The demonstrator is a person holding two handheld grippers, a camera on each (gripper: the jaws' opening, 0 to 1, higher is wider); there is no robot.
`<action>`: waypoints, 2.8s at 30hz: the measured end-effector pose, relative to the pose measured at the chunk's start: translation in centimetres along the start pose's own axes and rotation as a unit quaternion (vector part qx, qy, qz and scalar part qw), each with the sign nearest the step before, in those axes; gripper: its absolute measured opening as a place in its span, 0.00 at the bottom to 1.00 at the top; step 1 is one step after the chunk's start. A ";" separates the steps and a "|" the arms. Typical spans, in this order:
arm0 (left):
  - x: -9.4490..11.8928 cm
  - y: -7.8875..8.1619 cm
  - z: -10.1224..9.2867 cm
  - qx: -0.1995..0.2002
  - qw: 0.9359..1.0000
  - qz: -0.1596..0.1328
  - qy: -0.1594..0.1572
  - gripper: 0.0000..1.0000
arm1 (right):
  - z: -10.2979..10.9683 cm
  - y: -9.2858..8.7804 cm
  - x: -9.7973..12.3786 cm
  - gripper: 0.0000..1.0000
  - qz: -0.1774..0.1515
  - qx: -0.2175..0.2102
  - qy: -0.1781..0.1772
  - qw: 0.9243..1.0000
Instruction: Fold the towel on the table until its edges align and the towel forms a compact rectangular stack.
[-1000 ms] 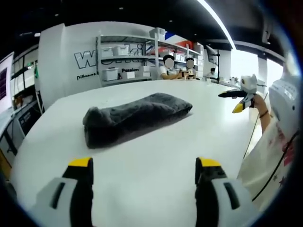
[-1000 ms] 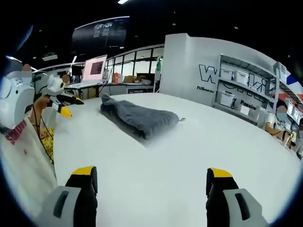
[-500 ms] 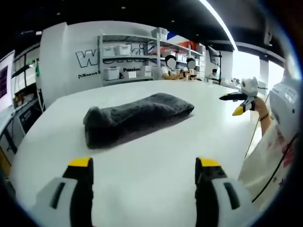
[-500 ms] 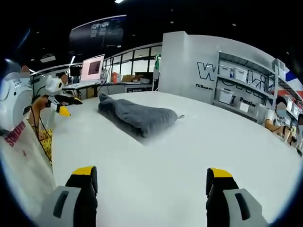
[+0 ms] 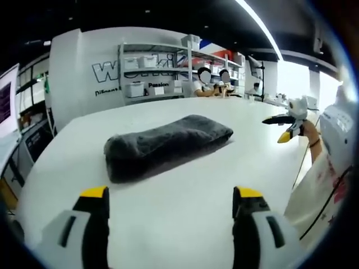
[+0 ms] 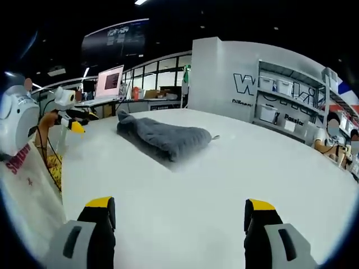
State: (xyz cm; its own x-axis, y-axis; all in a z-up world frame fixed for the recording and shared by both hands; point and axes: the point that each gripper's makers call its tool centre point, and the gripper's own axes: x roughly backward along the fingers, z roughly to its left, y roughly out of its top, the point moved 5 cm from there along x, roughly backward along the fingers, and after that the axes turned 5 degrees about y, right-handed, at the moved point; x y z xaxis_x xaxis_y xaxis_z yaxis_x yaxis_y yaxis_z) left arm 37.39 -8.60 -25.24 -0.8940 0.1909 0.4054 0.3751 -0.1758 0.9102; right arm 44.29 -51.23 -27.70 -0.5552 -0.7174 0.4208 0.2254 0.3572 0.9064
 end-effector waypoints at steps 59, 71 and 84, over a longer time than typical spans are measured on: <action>-9.3 4.4 10.7 0.134 0.991 -0.004 -0.029 0.92 | 2.3 0.0 0.6 1.00 -0.042 0.004 0.027 0.999; -11.6 3.7 12.4 0.166 0.985 0.023 -0.041 0.95 | 2.3 -0.4 0.2 0.99 -0.032 0.010 0.037 0.999; -13.4 3.7 11.0 0.206 0.976 0.027 -0.072 0.96 | 2.1 -1.0 -0.1 0.99 -0.022 0.006 0.040 0.999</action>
State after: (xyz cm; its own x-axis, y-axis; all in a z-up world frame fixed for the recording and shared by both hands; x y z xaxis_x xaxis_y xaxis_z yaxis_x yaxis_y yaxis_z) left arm 53.45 -1.14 -26.39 -0.8374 0.3310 0.4351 0.5144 0.2079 0.8319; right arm 42.40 -50.24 -28.75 -0.4984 -0.7777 0.3831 0.1921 0.3319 0.9236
